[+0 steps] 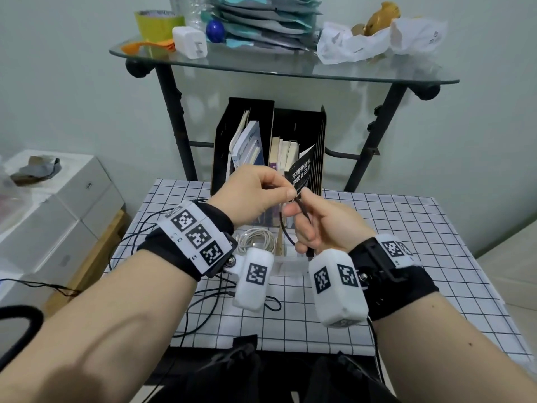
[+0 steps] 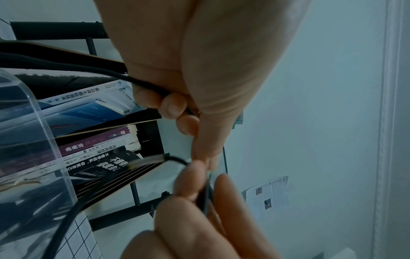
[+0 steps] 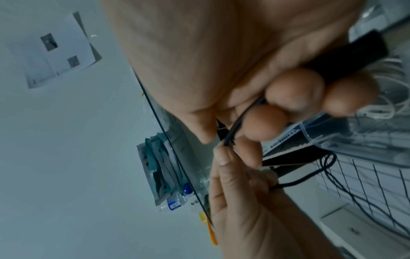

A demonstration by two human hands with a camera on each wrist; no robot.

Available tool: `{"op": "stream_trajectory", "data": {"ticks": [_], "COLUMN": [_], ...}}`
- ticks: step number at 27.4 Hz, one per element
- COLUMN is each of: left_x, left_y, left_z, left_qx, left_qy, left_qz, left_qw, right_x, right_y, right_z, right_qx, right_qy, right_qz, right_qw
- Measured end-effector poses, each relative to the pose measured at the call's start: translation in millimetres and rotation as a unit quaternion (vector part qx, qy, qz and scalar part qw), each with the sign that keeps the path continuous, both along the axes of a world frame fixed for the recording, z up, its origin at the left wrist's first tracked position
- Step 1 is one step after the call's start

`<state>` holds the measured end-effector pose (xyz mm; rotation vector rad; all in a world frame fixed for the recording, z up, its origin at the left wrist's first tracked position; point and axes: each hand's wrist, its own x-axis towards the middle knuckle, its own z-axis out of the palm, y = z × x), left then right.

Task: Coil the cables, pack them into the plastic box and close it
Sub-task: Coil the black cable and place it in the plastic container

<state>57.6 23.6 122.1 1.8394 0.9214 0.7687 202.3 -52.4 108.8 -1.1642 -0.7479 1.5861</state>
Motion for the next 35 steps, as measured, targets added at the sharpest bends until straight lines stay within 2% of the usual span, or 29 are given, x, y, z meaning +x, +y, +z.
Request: {"op": "stream_trajectory", "data": {"ticks": [8,14,19,24,35], "left_x": [-1.9,-1.1,1.3,3.5,6.1], "left_y": [1.7,1.1,-3.7,-8.3,-3.0], "left_z": [-4.8,-5.8,-2.8,-0.5,-7.3], "left_qx": [-0.055,-0.059,-0.093,-0.108,-0.122], "left_qy": [0.003,0.013,-0.014,-0.05,-0.072], "left_qz": [-0.019,-0.014,-0.01,0.018,0.069], "left_qw": [0.998,0.998,0.996,0.993,0.988], "right_x": [7.3,-0.4,-1.6,-2.6,-7.8], "right_y": [-3.1,-0.4,0.6,2.3,6.2], "right_z": [-3.2,-4.8,-5.1,-9.3,-9.3], "right_qx": [-0.004,0.003,0.022,0.035,0.049], "right_qy": [0.141,0.089,0.077,0.082,0.097], "right_qz": [0.043,0.009,0.005,0.008,-0.005], "right_qw": [0.989,0.996,0.997,0.996,0.994]}}
